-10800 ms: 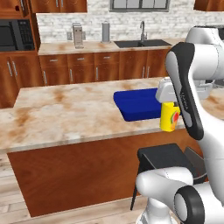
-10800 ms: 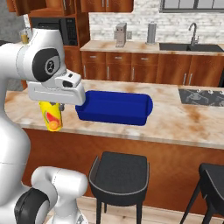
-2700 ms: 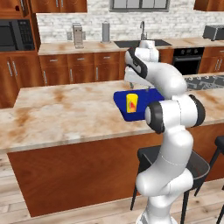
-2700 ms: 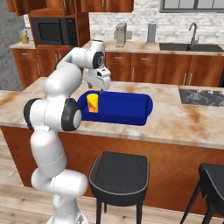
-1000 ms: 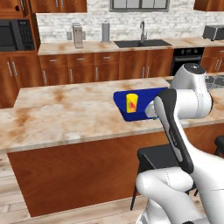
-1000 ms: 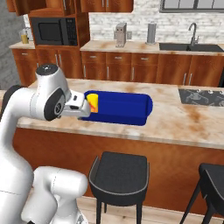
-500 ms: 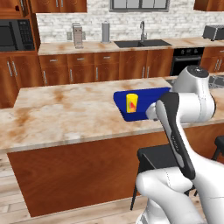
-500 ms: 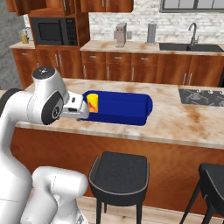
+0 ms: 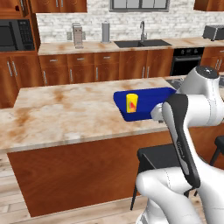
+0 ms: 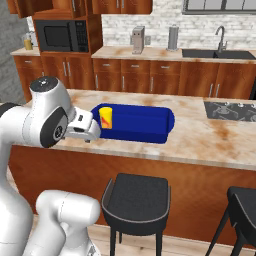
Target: There is a tray on the dining counter. Grab the cup, mug, and pitcher and place them on the tray. The pitcher may be placed next to the tray if it cannot fit the tray.
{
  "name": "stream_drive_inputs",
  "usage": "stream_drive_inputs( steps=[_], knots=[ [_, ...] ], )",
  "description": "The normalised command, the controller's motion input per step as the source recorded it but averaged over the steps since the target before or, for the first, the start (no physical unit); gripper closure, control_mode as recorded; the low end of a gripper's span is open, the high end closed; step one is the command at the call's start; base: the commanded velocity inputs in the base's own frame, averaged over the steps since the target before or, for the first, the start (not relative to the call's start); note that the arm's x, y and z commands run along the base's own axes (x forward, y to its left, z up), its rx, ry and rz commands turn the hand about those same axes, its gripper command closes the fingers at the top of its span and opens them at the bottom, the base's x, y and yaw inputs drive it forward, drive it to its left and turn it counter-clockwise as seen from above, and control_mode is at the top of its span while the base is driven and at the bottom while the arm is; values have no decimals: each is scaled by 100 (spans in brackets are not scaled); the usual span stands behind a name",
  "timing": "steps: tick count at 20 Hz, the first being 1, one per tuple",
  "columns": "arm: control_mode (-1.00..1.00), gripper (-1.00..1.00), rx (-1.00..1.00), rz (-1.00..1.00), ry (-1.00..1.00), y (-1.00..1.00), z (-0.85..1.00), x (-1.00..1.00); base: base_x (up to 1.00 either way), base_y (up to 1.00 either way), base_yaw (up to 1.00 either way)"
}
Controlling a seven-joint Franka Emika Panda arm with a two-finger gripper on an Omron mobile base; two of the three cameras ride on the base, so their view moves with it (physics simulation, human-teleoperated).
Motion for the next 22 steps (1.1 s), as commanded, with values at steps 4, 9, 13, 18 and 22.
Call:
stream_drive_inputs(
  steps=[4, 9, 13, 18, 22],
  knots=[
    [-100, -100, 0, 0, 0, -2, 0, -2, 0, 0, 0],
    [-100, -100, 0, 1, 0, 0, 0, -3, 0, 0, 0],
    [100, -100, 0, 0, 0, 0, 0, -6, -56, 12, 0],
    [100, -100, 0, 0, 0, 0, 0, 0, -100, 44, 0],
    [100, -100, 0, 0, 0, 0, 0, 0, -72, 100, 0]
  ],
)
